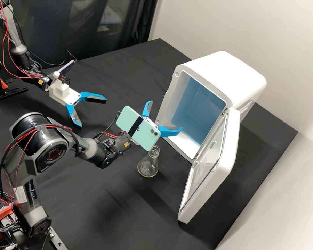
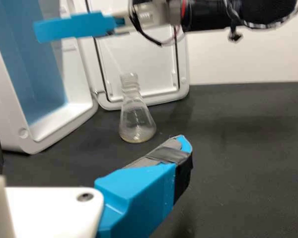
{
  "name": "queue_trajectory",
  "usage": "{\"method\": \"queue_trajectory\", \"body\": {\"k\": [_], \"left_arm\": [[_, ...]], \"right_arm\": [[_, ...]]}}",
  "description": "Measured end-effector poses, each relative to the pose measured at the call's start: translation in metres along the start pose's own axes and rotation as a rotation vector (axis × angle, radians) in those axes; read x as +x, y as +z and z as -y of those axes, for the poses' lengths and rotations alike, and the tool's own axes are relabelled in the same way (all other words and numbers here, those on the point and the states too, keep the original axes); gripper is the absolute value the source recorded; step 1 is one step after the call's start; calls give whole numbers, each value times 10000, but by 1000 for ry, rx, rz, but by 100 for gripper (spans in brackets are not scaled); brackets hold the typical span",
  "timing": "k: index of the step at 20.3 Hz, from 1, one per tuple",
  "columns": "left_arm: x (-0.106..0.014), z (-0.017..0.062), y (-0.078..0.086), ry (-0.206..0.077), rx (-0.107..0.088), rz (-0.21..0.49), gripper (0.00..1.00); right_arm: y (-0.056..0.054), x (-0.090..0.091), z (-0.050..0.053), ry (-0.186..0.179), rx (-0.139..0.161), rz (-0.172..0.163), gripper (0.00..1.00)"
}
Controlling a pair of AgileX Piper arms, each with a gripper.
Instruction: Place the flask in the incubator
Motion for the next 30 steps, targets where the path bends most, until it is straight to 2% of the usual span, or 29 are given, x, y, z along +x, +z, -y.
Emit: {"method": "queue_trajectory", "body": {"k": [1, 7, 11, 12, 14, 15, 17, 18, 20, 23, 25, 30], "left_arm": [[-14, -8, -10, 7, 1, -1, 100], [-119, -26, -74, 8, 15, -11, 100], [-139, -70, -72, 27, 20, -13, 100], [-140, -63, -54, 24, 20, -5, 100], [-144, -42, -1, 15, 20, 15, 100], [-139, -36, 32, 12, 30, 28, 100], [-129, -29, 91, 10, 69, 53, 100], [-128, -21, 121, 8, 89, 62, 100], [-156, -3, 175, 4, 129, 71, 100], [-166, -20, 192, 13, 130, 69, 100], [-167, -25, 189, 15, 129, 66, 100], [-167, -25, 188, 15, 128, 65, 100]], "right_arm": [[0, 0, 0, 0, 0, 0, 100], [-1, 0, -1, 1, 3, -1, 100], [28, -1, -32, -4, -1, -6, 100], [32, -2, -50, -1, -3, -16, 100], [59, -14, -95, 28, -21, -54, 100], [90, -37, -98, 39, -28, -69, 100], [177, -90, -83, 43, -40, -79, 100], [244, -120, -60, 35, -46, -76, 100], [373, -200, 15, -10, -54, -49, 100], [514, -310, 103, -73, -54, -7, 100], [575, -372, 126, -95, -41, 13, 100], [677, -503, 164, -142, -46, 42, 100]]}}
